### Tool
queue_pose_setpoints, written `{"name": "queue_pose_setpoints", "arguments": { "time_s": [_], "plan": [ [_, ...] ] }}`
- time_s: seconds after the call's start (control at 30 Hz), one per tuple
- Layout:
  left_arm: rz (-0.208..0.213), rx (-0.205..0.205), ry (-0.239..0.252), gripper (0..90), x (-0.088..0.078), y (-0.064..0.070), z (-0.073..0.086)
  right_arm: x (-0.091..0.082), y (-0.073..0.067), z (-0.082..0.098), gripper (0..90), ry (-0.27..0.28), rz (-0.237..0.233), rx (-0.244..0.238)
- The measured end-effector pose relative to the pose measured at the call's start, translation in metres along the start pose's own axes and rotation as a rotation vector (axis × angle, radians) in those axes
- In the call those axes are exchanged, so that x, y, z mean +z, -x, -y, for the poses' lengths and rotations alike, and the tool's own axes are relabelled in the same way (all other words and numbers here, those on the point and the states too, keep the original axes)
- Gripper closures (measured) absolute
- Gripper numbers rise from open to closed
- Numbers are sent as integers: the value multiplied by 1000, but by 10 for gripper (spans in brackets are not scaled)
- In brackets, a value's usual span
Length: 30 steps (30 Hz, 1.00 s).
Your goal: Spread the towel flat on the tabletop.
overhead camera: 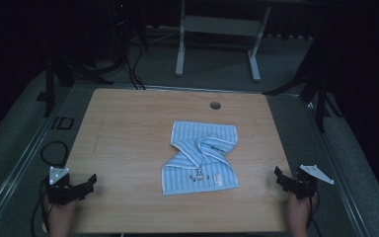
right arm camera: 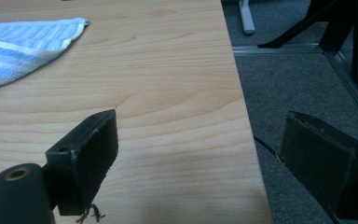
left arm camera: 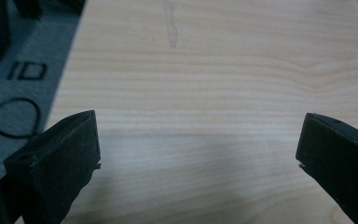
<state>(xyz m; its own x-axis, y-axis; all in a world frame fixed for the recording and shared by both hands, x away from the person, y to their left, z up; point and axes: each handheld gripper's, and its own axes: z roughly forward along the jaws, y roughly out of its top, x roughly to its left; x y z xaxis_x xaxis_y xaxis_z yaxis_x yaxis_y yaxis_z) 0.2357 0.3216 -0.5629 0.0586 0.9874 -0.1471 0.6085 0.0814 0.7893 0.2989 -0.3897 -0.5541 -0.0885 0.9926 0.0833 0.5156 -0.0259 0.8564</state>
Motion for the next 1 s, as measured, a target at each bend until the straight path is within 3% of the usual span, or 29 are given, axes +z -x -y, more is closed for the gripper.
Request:
{"name": "queue_pose_setpoints", "arguments": {
  "time_s": [0.17, 0.2, 0.23, 0.3, 0.43, 0.53, 0.57, 0.63, 0.67, 0.77, 0.9, 1.0],
  "plan": [
    [38, 14, -38, 0, 0, 0, -2, 2, -1, -1, 113, -21, -44, -13],
    [64, 37, -57, 0, -1, 0, -3, 4, -1, -2, 113, -48, -65, -15],
    [64, 37, -57, 0, -1, 0, -3, 4, -1, -2, 113, -48, -65, -15],
    [83, 101, -99, 0, -3, 1, -4, 7, -2, -4, 128, -108, -138, -50],
    [108, 183, -142, 0, -5, 5, -5, 3, -5, -4, 126, -135, -202, -66],
    [142, 213, -178, 0, -7, 9, -9, 3, -8, -11, 125, -180, -244, -122],
    [162, 220, -200, 0, -6, 11, -11, 4, -10, -14, 126, -223, -265, -157],
    [182, 250, -295, 0, -4, 15, -15, 4, -14, -18, 127, -260, -279, -208],
    [177, 279, -325, 0, -4, 18, -17, 4, -16, -21, 127, -296, -295, -232],
    [191, 303, -399, 0, -3, 23, -23, 3, -24, -27, 126, -386, -302, -324],
    [191, 343, -453, 0, -3, 26, -33, 4, -33, -35, 126, -504, -335, -415],
    [211, 343, -474, 0, -4, 26, -41, 5, -37, -42, 126, -578, -351, -443]
  ]
}}
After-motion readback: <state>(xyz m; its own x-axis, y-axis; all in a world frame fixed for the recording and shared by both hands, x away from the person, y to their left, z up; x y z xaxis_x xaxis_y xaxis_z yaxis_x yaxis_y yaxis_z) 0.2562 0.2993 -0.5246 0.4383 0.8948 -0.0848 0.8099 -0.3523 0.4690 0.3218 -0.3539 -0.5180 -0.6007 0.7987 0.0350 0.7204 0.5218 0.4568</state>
